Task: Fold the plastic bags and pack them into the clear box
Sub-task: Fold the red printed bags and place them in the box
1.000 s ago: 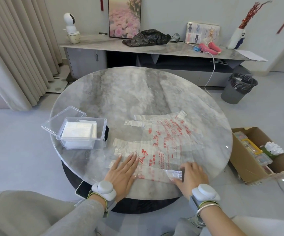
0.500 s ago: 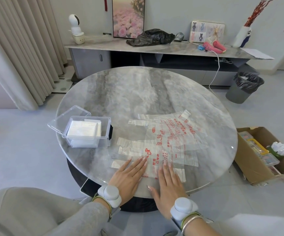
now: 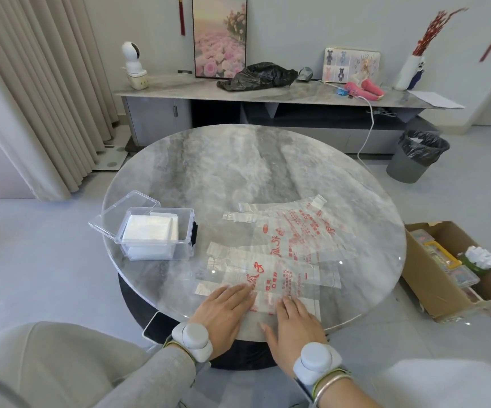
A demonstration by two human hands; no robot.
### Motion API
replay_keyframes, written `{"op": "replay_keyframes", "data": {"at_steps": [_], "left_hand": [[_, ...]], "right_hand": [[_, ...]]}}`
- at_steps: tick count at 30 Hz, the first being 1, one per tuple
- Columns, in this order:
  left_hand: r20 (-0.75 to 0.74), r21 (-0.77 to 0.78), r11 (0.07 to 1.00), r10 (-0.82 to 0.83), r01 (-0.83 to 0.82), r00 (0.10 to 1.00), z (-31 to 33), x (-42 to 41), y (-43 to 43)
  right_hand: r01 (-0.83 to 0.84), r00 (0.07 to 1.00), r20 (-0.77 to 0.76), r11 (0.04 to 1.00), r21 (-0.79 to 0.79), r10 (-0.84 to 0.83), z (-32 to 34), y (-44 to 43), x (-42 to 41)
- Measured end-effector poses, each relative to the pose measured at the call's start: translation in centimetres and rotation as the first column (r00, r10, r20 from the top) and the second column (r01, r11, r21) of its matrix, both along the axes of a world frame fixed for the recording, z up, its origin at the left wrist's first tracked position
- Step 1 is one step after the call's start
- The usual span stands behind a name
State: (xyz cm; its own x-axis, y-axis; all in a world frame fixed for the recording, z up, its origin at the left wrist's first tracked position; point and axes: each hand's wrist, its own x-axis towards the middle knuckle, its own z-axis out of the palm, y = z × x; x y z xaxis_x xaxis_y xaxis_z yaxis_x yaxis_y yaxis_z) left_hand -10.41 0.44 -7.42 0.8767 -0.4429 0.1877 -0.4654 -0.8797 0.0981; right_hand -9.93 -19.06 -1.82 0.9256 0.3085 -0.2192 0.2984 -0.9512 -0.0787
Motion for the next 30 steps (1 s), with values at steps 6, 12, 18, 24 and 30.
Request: {"op": "replay_keyframes", "data": {"at_steps": [6, 12, 18, 24, 30], "left_hand": [[-0.008, -0.239, 0.955, 0.177, -0.174, 0.984, 3.2, 3.1, 0.0], [-0.284, -0.114, 0.956, 0.231, -0.272, 0.931, 5.6, 9.2, 1.7], [-0.396, 0.098, 0.980, 0.196, -0.171, 0.897, 5.6, 12.8, 1.5], [-0.348, 0.215, 0.972, 0.166, -0.094, 0.922, 6.4, 14.2, 0.9], [-0.118, 0.283, 0.954, 0.134, -0.096, 0.984, 6.9, 12.9, 0.4]], "right_hand": [[-0.090, 0.995, 0.045, 0.992, 0.094, 0.086, 2.9, -0.4, 7.2], [-0.130, 0.987, -0.095, 0.991, 0.004, 0.130, 3.2, 0.2, 14.1], [-0.154, 0.986, -0.084, 0.983, -0.096, 0.146, 1.9, 1.0, 16.7], [-0.171, 0.979, -0.131, 0.981, -0.087, 0.159, 2.4, 0.8, 17.5], [-0.250, 0.968, 0.002, 0.960, -0.122, 0.252, 2.9, 0.5, 16.8]]}}
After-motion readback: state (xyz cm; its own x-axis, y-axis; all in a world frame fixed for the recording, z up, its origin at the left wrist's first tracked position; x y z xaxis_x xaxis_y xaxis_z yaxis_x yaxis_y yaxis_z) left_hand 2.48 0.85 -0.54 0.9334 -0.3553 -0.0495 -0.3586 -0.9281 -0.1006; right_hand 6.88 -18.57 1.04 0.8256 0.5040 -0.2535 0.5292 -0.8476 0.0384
